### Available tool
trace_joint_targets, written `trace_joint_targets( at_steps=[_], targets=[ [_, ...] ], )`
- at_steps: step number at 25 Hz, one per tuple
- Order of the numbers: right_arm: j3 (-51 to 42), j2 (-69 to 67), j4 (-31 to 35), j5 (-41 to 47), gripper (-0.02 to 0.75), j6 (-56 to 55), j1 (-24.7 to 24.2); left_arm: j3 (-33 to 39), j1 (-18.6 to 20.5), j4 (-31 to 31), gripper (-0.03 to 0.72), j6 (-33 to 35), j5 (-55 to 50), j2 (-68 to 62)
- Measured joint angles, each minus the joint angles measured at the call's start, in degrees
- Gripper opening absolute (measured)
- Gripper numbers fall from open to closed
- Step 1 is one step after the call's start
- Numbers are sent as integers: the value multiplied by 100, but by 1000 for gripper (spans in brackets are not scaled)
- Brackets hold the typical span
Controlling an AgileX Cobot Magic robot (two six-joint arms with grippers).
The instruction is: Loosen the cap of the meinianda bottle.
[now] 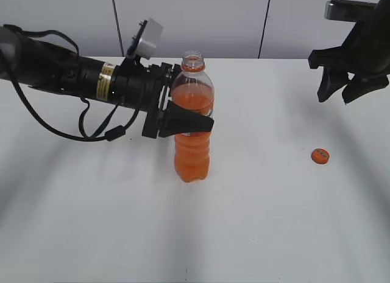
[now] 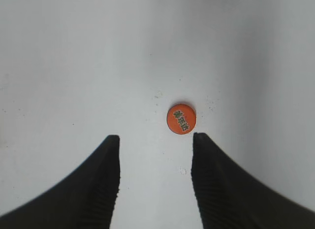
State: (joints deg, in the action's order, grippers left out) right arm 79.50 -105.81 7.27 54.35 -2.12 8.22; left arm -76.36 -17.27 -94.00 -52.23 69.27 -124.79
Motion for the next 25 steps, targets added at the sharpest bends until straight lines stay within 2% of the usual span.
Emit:
trace_joint_targets(
  at_steps=[10,19,25],
  targets=[
    [939,0,17,779,358,0,0,5,6,-18,561,-360,0,1075],
    [1759,0,49,1502,358,7,0,5,99,-30,561,-1358,-73,2157],
    [2246,63,442,1520,358,2,0,5,111,-293,582,-2493,-1725,2682]
  ],
)
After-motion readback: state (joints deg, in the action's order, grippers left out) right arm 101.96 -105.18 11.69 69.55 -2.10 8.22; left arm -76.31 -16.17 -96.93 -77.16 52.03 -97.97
